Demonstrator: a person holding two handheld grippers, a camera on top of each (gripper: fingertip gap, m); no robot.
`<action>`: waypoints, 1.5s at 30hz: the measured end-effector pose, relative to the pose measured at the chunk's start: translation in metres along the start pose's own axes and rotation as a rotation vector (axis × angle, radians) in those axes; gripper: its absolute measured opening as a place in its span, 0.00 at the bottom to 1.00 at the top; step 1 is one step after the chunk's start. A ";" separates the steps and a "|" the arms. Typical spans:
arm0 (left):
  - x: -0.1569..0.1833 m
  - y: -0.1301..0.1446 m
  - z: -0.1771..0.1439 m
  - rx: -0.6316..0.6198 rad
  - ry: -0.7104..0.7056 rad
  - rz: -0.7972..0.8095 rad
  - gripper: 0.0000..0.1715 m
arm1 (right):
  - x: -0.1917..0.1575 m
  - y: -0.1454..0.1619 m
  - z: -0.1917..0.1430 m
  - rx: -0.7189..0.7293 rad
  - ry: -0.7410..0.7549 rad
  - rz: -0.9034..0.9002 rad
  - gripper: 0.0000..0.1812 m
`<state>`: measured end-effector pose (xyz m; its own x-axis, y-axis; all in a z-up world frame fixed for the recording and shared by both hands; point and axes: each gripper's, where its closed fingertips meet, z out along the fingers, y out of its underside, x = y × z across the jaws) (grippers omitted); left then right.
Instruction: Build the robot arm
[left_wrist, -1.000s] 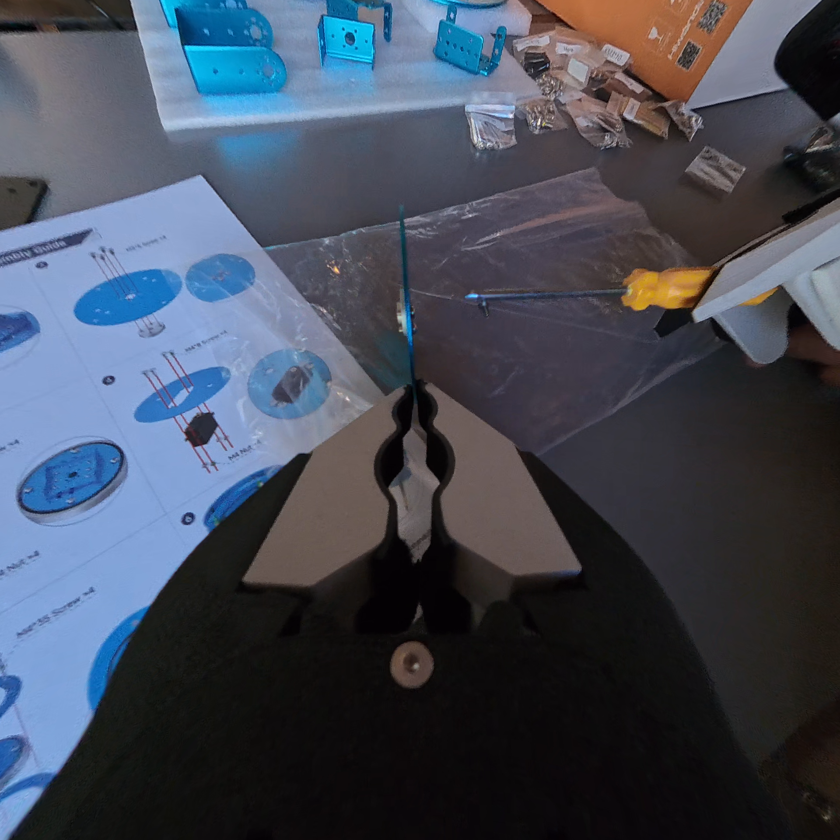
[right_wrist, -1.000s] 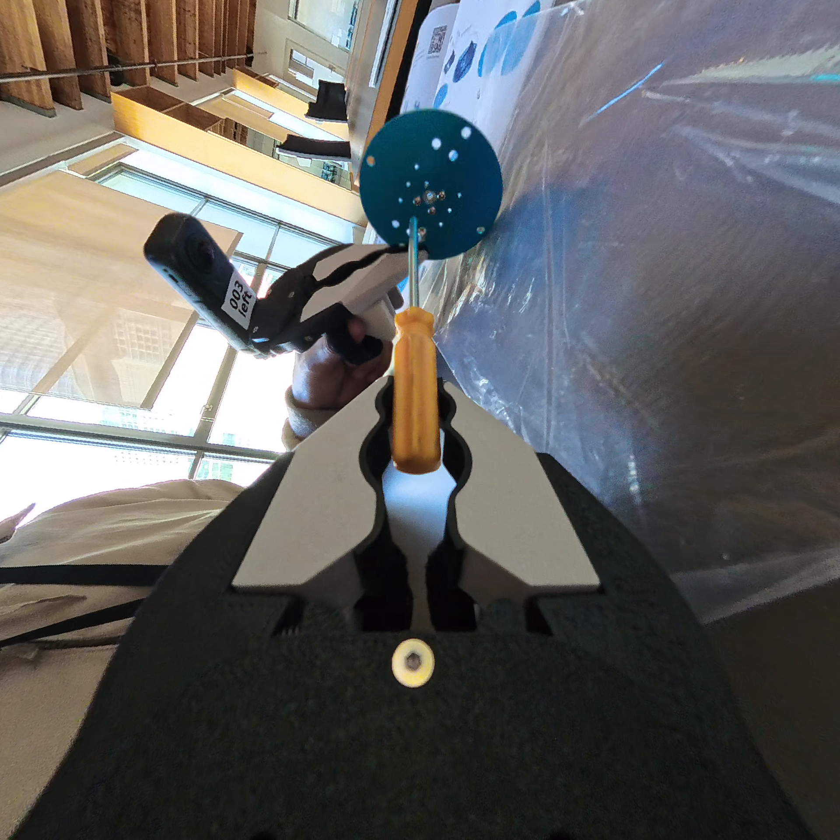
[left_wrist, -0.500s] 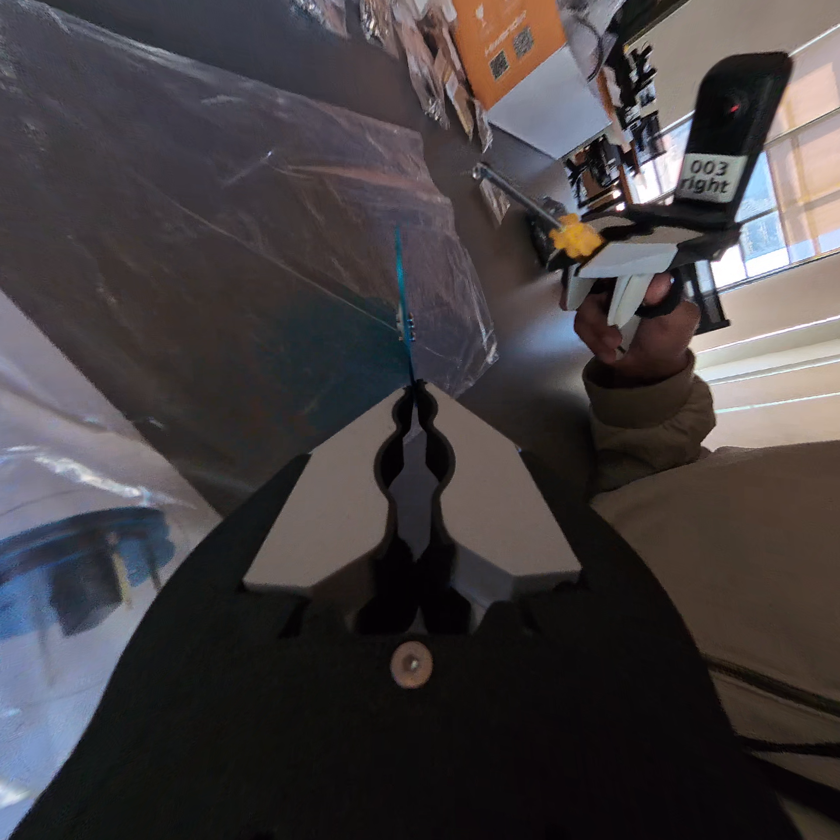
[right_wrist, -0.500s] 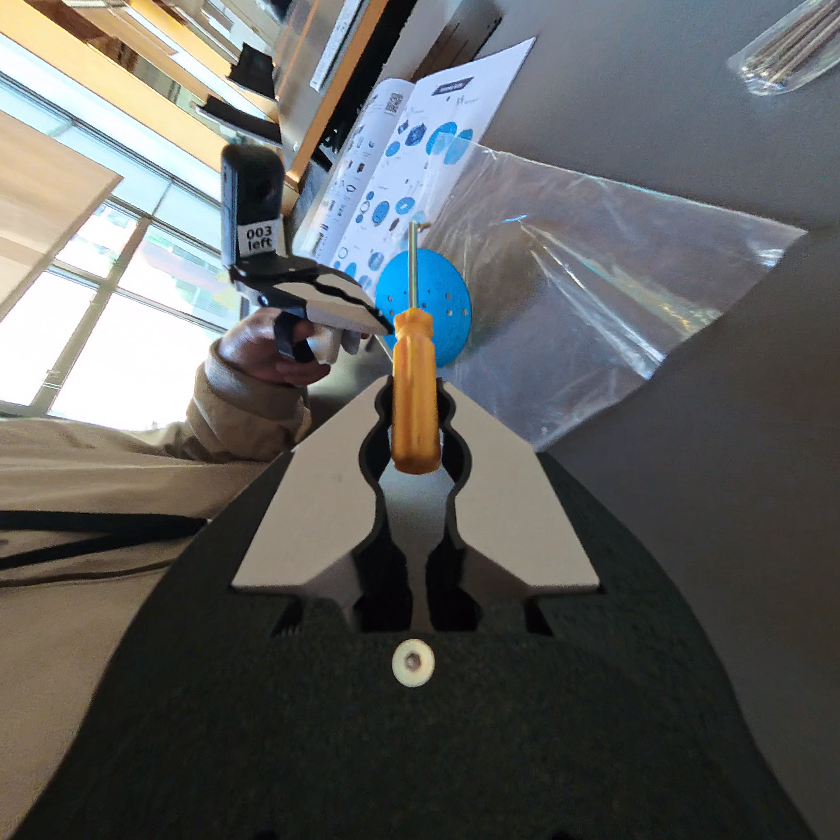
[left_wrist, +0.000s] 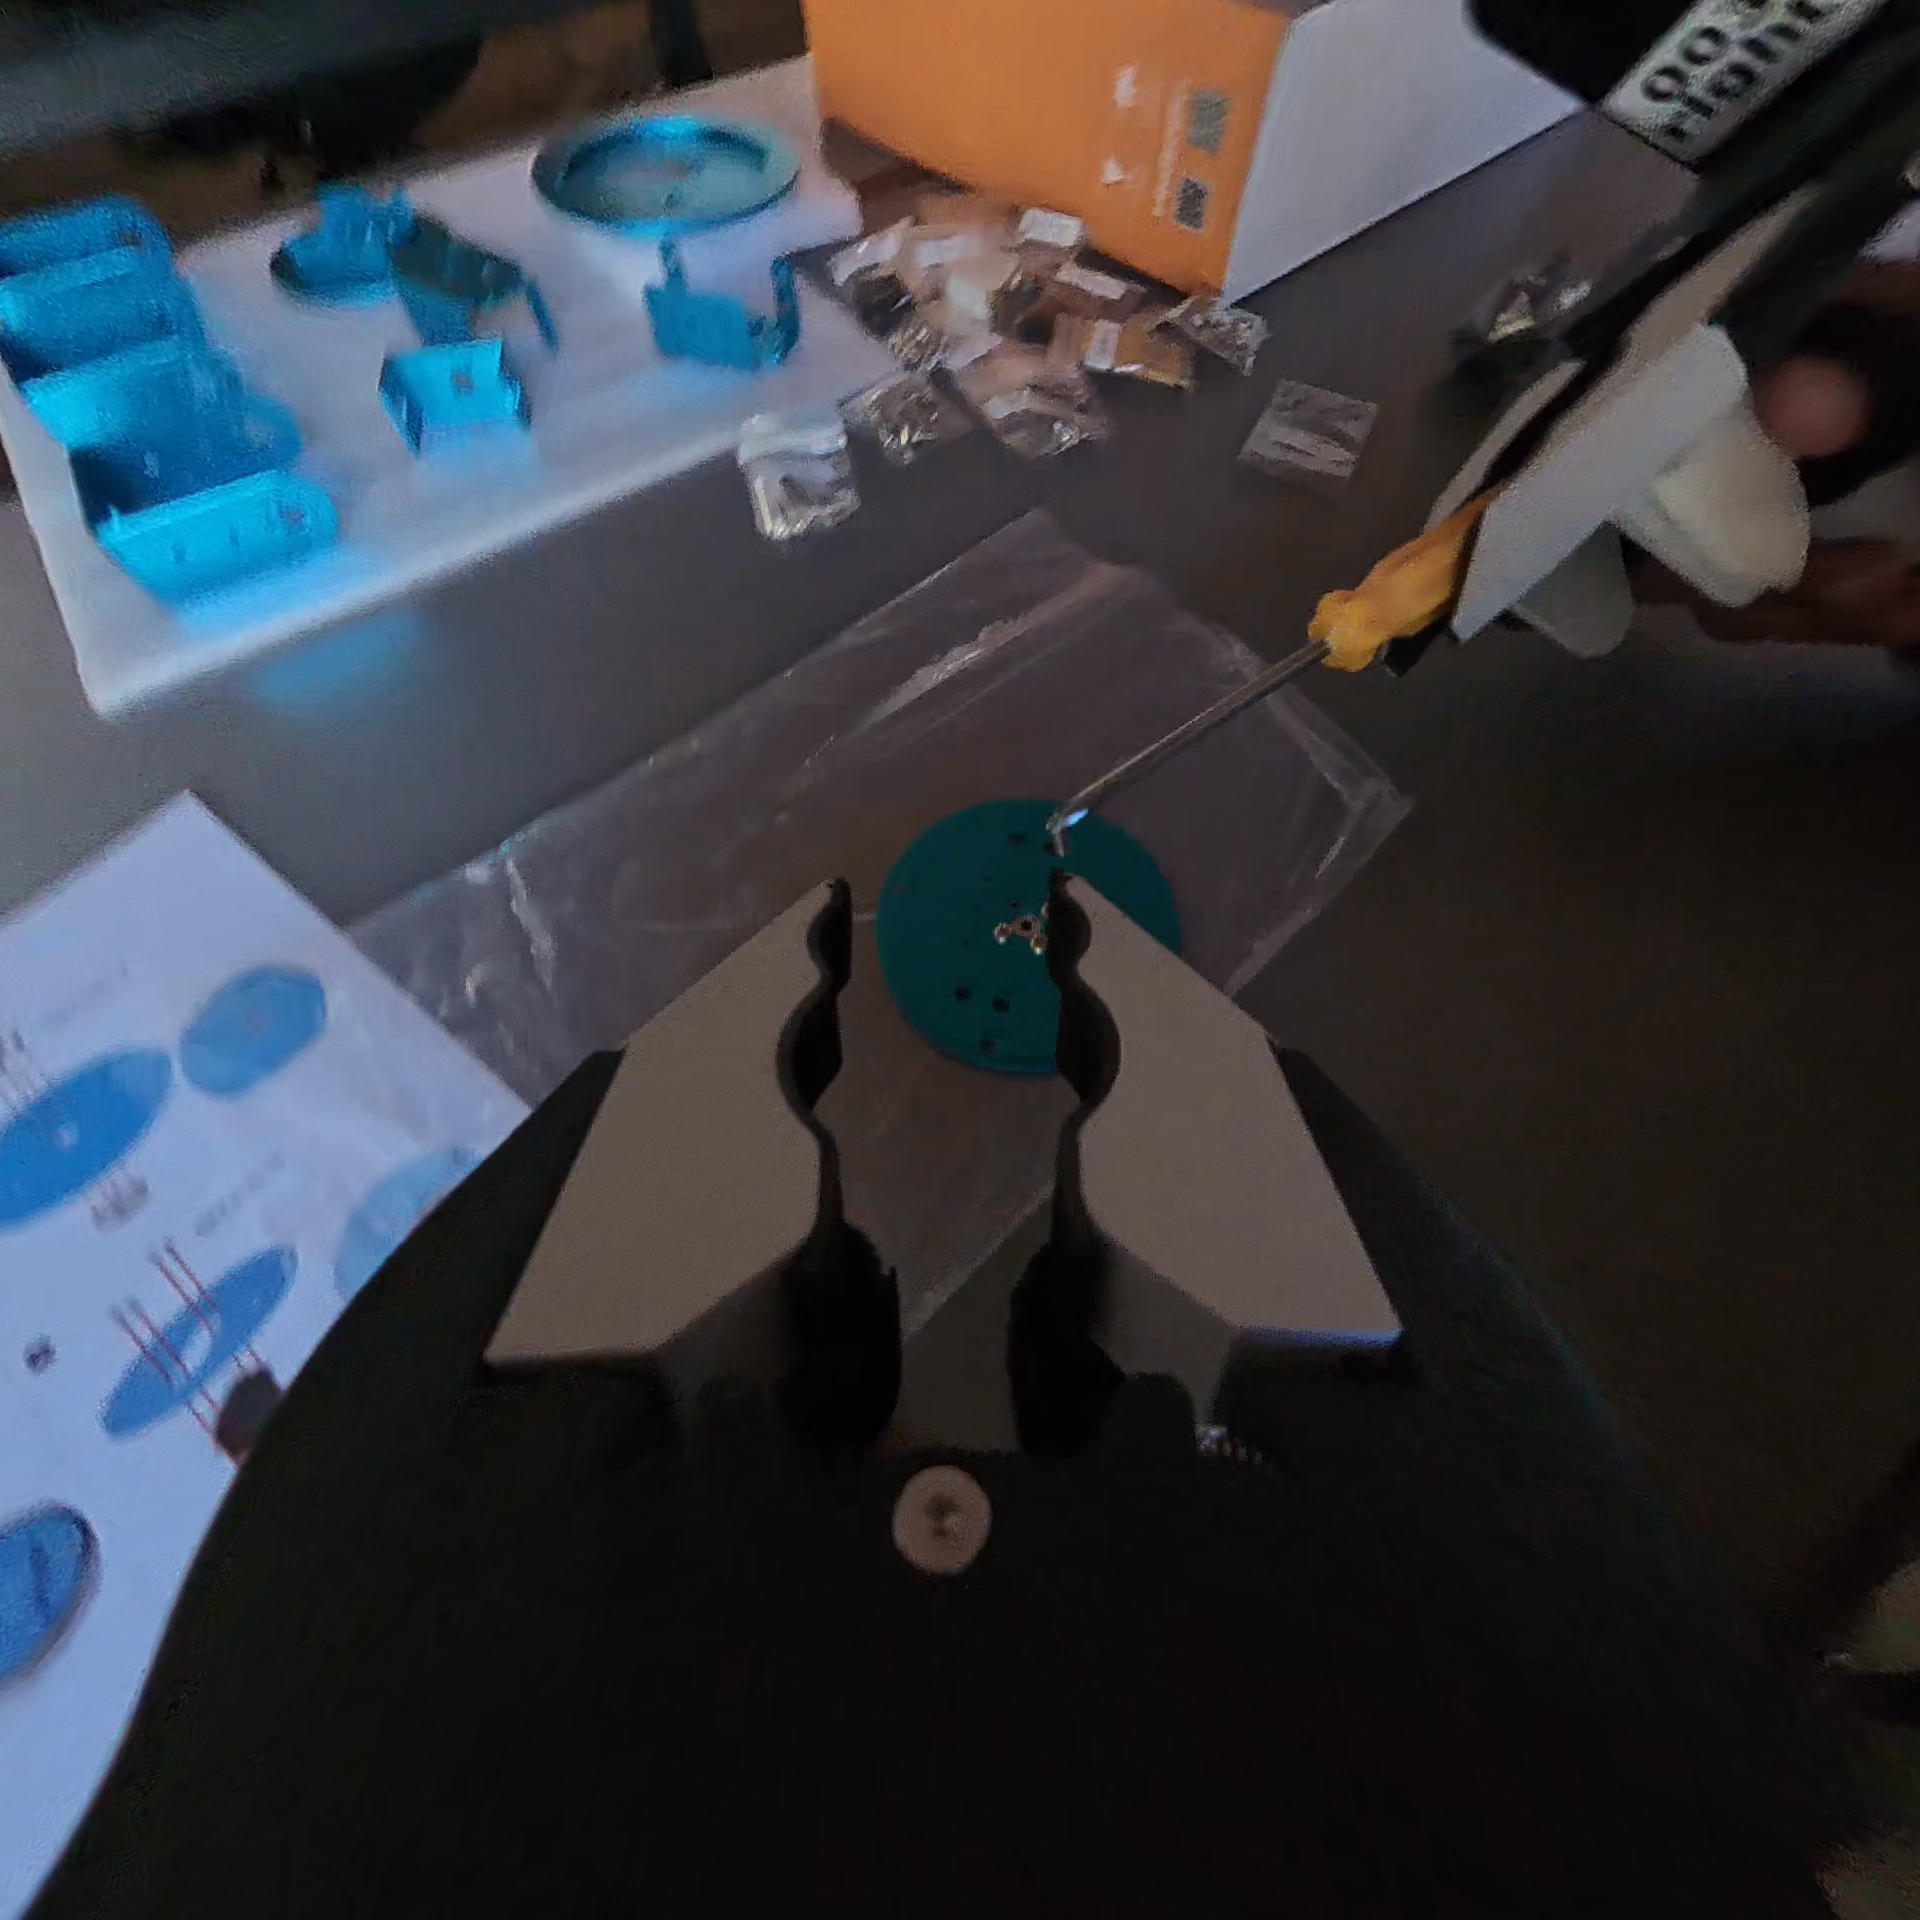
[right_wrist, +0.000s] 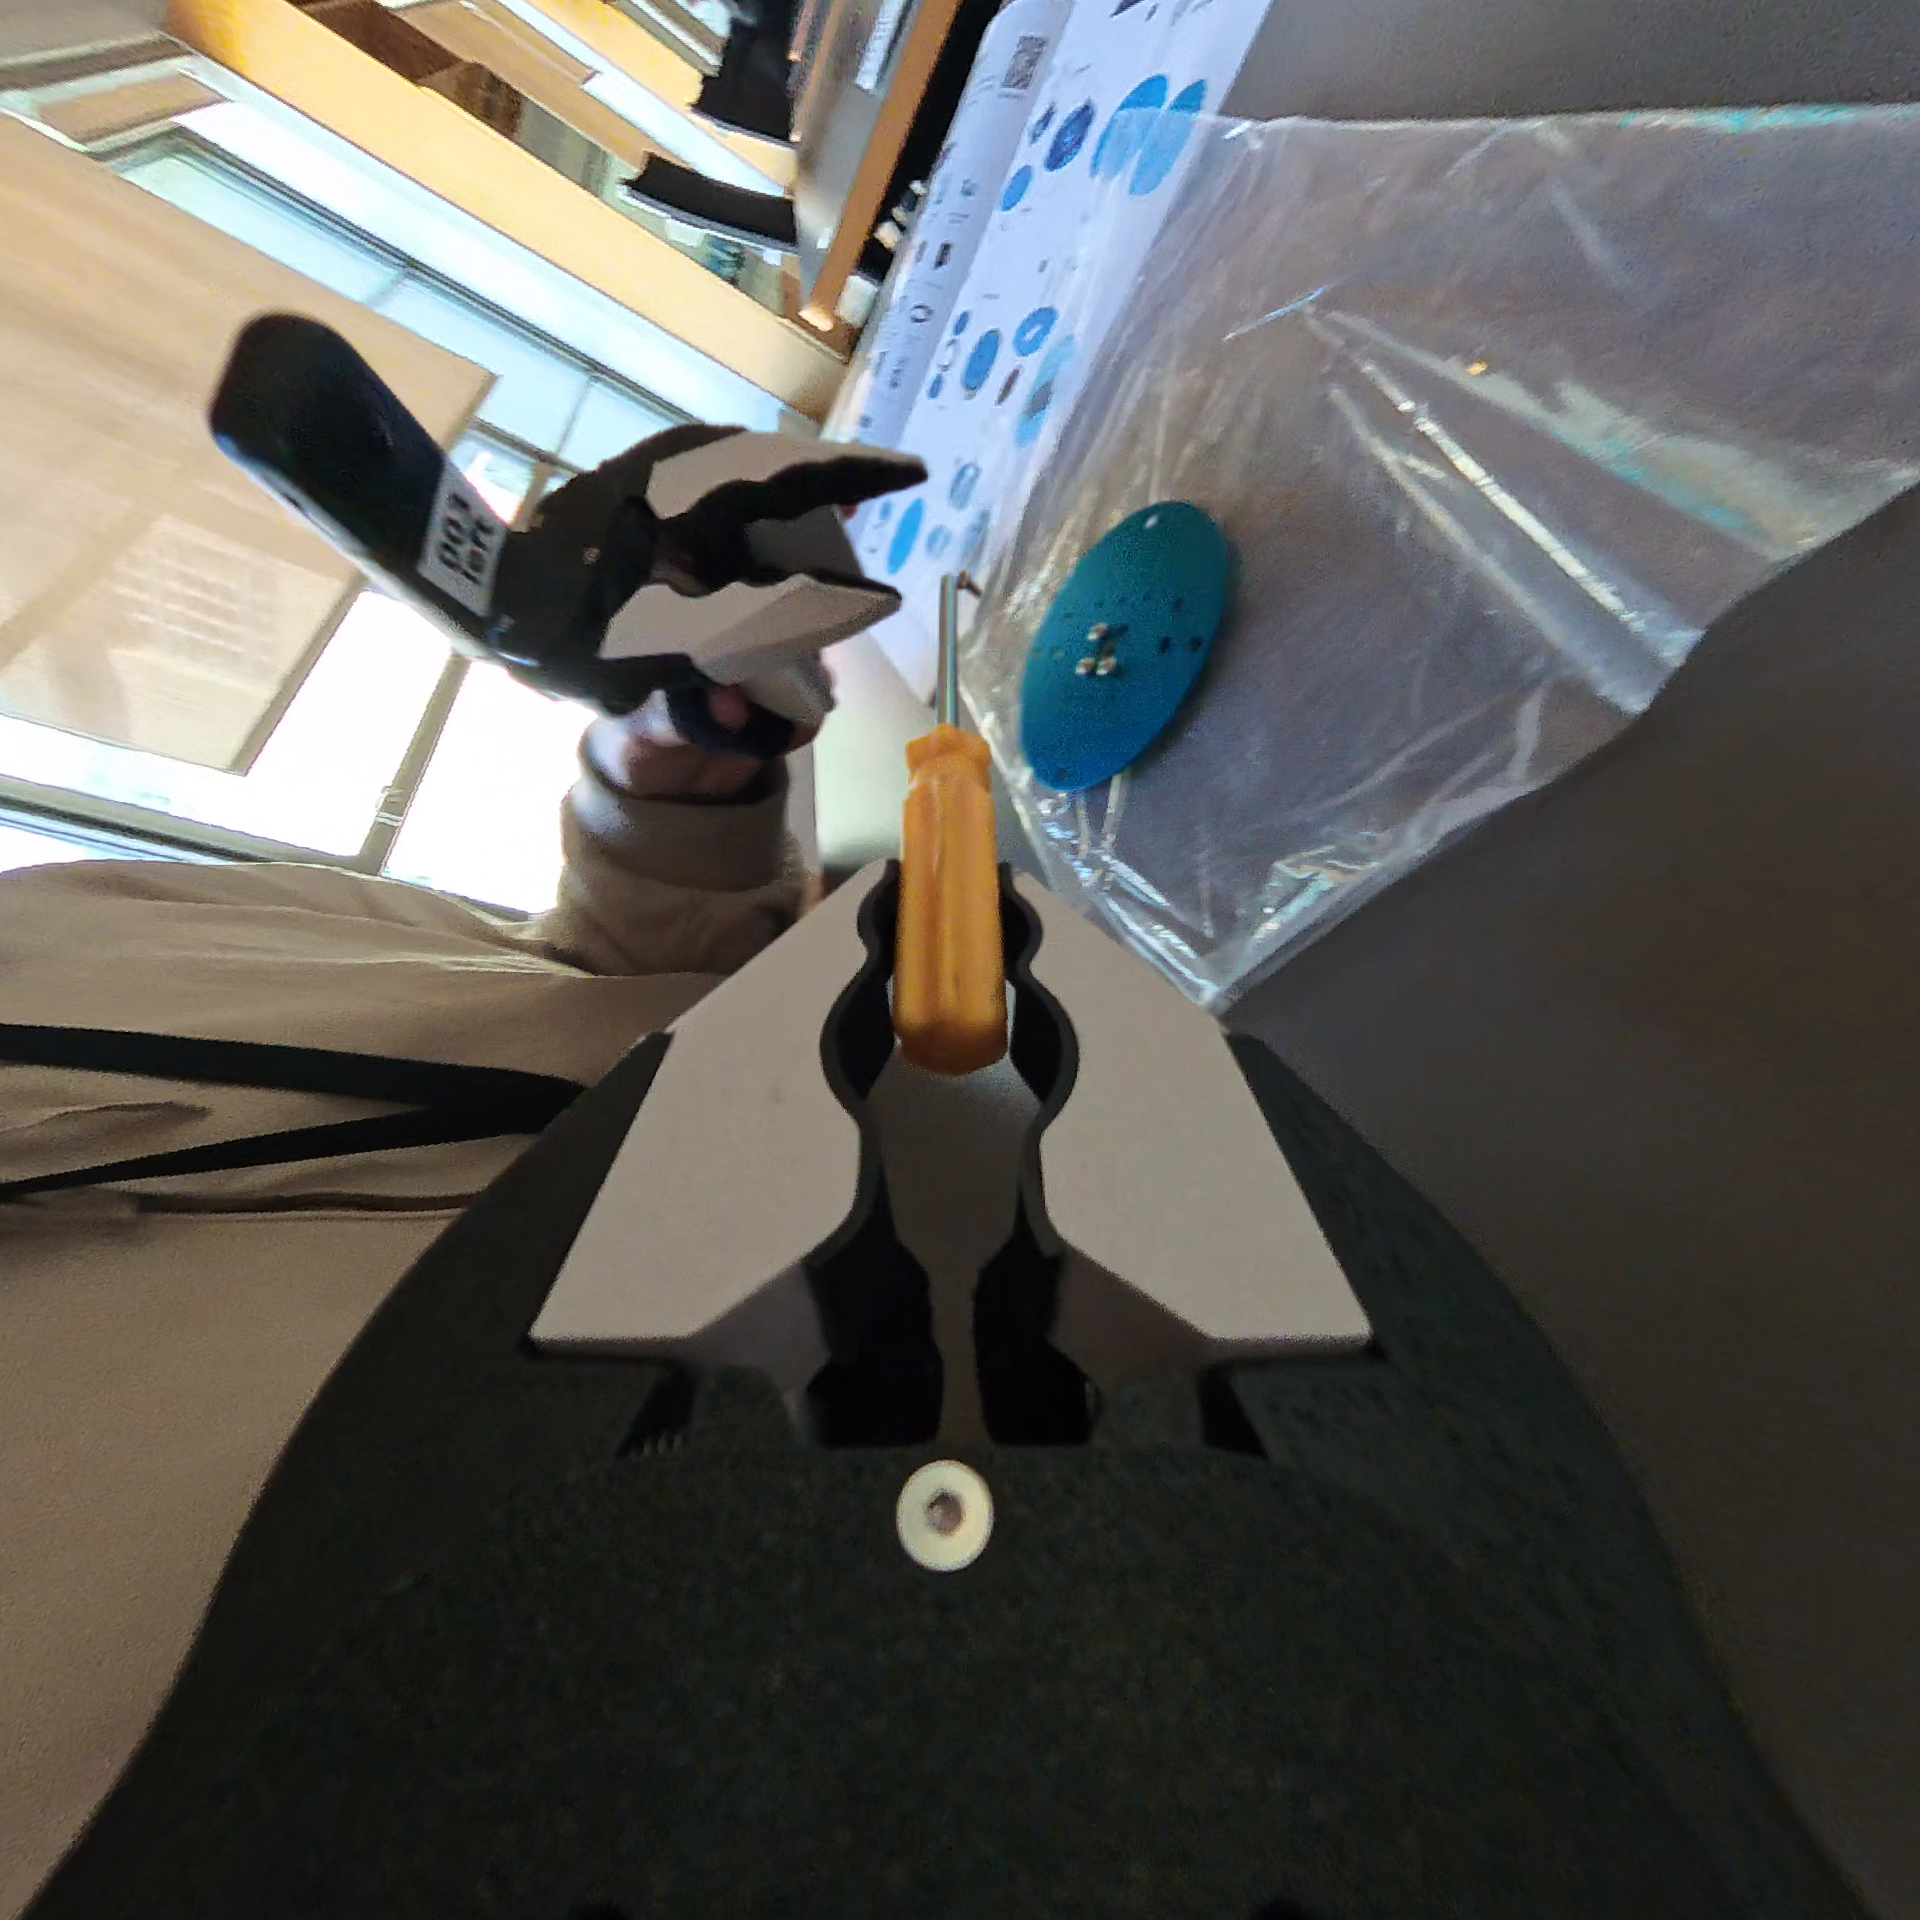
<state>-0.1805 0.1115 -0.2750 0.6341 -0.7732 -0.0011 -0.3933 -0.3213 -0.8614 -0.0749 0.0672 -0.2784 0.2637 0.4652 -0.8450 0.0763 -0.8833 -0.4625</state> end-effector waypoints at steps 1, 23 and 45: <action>0.004 -0.002 0.003 0.018 0.020 0.068 0.22 | -0.004 0.001 0.001 -0.002 -0.034 0.018 0.09; 0.024 0.007 0.028 0.028 0.239 0.135 0.04 | 0.001 -0.009 -0.010 0.047 -0.020 0.028 0.09; 0.043 -0.047 -0.014 0.449 0.118 0.658 0.04 | -0.020 -0.056 -0.026 0.150 0.167 -0.526 0.26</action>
<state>-0.1443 0.0858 -0.2276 0.2811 -0.7886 -0.5469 -0.3407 0.4508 -0.8250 -0.0594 0.1055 -0.2285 0.3767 0.8139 -0.4424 0.1039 -0.5117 -0.8529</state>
